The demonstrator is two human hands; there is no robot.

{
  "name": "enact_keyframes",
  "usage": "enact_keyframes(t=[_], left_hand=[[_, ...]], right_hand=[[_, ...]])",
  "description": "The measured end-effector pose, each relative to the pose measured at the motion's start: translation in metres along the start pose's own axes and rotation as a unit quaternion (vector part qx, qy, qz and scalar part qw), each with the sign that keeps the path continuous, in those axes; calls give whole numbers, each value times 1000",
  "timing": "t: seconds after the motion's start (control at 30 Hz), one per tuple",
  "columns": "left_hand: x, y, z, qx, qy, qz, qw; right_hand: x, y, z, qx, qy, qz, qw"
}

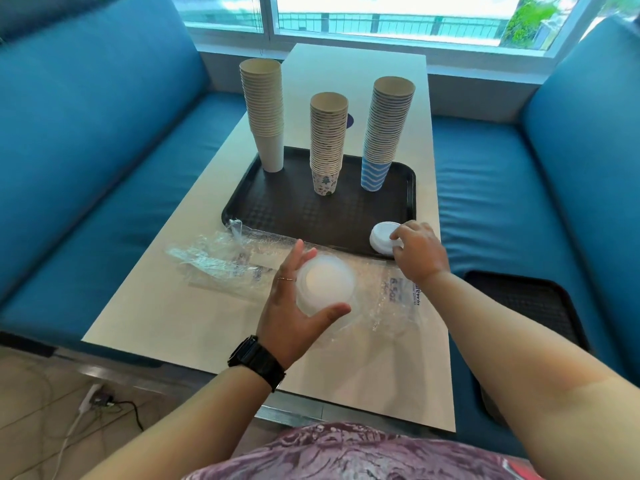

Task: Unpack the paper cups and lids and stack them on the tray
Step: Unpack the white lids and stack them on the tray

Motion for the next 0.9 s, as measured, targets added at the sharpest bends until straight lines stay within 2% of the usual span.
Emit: enact_keyframes(t=[0.13, 0.63, 0.8, 0.9], left_hand=[[0, -1, 0, -4, 5, 1, 1000], [2, 1, -1, 5, 13, 8, 1000], [1, 1, -1, 9, 19, 14, 1000], [4, 3, 0, 10, 28, 24, 999]], right_hand=[[-2, 3, -9, 48, 0, 7, 999], [2, 12, -7, 56, 51, 12, 997], [18, 21, 23, -7, -74, -16, 997], [42, 35, 47, -15, -168, -32, 985]])
Point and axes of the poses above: each hand's wrist, its own y-axis away from the middle knuckle, its own z-axis out of the back of the hand, x = y × z, the point moved 9 cm from there along -y, towards the middle knuckle, and after that the axes turned 3 degrees about -z, right-handed, at the moved point
